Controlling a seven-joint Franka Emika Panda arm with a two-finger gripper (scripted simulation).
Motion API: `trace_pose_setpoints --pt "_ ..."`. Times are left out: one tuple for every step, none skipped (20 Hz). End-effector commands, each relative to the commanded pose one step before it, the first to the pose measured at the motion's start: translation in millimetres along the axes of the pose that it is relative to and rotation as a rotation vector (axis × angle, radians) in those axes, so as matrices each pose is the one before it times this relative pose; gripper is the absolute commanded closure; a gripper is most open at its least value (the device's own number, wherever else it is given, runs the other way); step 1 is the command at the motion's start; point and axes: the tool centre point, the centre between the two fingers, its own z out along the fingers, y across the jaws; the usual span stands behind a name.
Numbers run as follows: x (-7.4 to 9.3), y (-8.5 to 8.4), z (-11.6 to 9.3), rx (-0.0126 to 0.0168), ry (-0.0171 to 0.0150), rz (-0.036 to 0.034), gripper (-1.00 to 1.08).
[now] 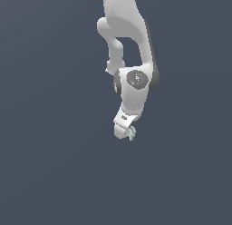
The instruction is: Pick up the object and move it to a goal position.
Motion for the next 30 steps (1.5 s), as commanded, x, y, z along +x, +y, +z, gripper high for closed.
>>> trace_pose_setpoints --pt "3.25 -1.16 1.91 -0.00169 0.00407 -0.05589 -0.92" --pt "1.08 -0.35 0.64 -0.00051 0.00131 -0.01791 -0.92" --pt "1.0 -0.31 0.58 -0.00048 0.00121 -0.01636 -0.92" --pt "0.9 -0.26 0.52 -0.00044 0.0011 -0.01478 -0.92" --pt "0.81 -0.22 0.47 -0.00041 0.00099 -0.01322 -0.92" --pt "0.72 -0.2 0.41 -0.00037 0.00088 -0.01168 -0.92" --pt "0.63 -0.16 0.35 -0.00033 0.00077 -0.01011 -0.92" --pt "0.52 -0.13 0.3 -0.00028 0.00065 -0.00854 -0.92" --pt "0.45 -0.11 0.24 -0.00023 0.00054 -0.00702 -0.92" --pt "0.33 -0.07 0.19 -0.00018 0.00042 -0.00542 -0.92" --pt "0.25 -0.06 0.13 -0.00013 0.0003 -0.00389 -0.92" --pt "0.17 -0.05 0.08 -0.00008 0.00018 -0.00238 -0.92" --pt "0.0 0.02 0.03 -0.00002 0.00005 -0.00069 -0.92" --pt "-0.23 -0.03 -0.1 0.00032 -0.00041 0.00481 -0.92" --pt "-0.02 0.01 0.38 0.0 0.0 0.0 -0.92" --pt "-0.07 0.01 1.14 0.0 0.0 0.0 -0.92" --pt "-0.12 0.02 1.89 0.0 0.0 0.0 -0.92" --pt "0.19 -0.2 2.62 -0.00002 0.00003 -0.00069 -0.92" --pt "-0.23 0.02 3.39 0.0 0.0 0.0 -0.92" --pt "0.24 -0.3 4.09 -0.00002 0.00004 -0.00098 -0.92" --pt "-0.34 0.01 4.83 0.0 0.0 0.0 -0.92" --pt "0.24 -0.38 5.5 -0.00001 0.00006 -0.00119 -0.92" --pt "-0.05 -0.22 5.89 0.0 0.00004 -0.00069 -0.92" --pt "0.01 -0.19 5.22 -0.00001 0.00004 -0.00069 -0.92" --pt "-0.27 0.07 4.46 0.0 0.0 0.0 -0.92" --pt "0.2 -0.09 3.65 -0.00004 0.00005 -0.00069 -0.92" --pt "-0.06 0.19 2.9 0.0 0.0 0.0 -0.92" --pt "0.04 0.26 2.11 0.0 0.0 0.0 -0.92" --pt "0.12 0.3 1.36 0.0 0.0 0.0 -0.92" --pt "0.15 0.27 0.69 0.0 0.0 0.0 -0.92"
